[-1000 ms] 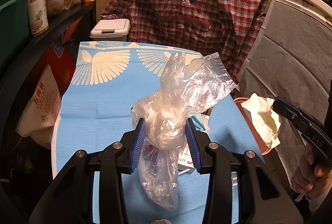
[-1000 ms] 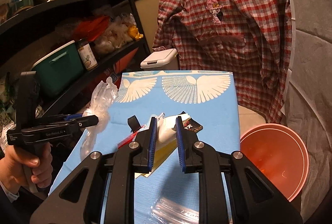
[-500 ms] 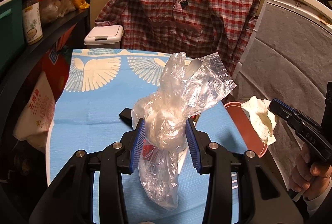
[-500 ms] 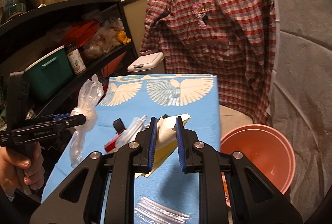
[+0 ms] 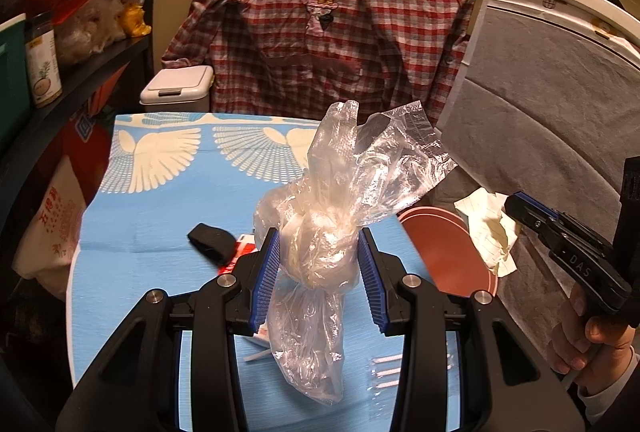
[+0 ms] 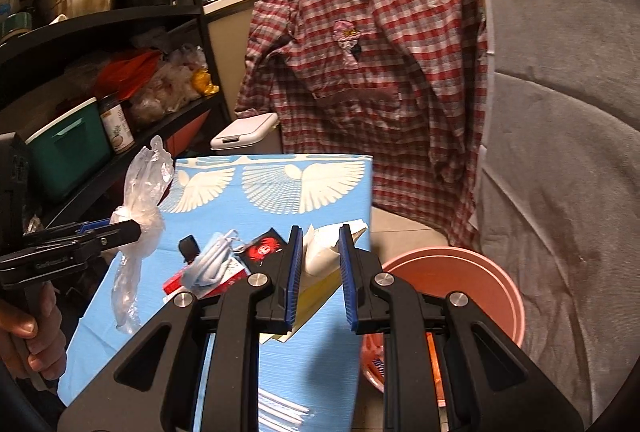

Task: Collect trash
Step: 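Move the tissue with the right tool over the pink bucket and release it, then lower the clear plastic bag with the left tool into the pink bucket and release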

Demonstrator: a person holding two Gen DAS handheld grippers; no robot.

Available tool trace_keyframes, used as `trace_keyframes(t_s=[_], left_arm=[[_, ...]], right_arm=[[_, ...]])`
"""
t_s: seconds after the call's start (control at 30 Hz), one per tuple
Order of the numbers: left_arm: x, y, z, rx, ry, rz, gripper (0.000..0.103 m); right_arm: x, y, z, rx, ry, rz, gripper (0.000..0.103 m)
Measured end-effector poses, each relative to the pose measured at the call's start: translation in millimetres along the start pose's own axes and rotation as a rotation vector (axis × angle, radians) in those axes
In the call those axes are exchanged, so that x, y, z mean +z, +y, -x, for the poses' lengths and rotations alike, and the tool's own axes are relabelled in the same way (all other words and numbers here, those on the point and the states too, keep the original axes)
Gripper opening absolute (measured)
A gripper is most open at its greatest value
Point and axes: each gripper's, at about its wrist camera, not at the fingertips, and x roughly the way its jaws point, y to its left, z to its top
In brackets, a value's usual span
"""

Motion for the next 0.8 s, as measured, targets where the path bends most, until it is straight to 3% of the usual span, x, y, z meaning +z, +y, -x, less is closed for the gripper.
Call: trace_keyframes(t_s=[0.8], left_arm=[[-1.2, -58.6, -28.9, -0.051, 0.009, -0.044, 0.039]], right_arm=[[3.7, -47.0, 9.9, -0.168, -0.021, -0.004, 0.019]])
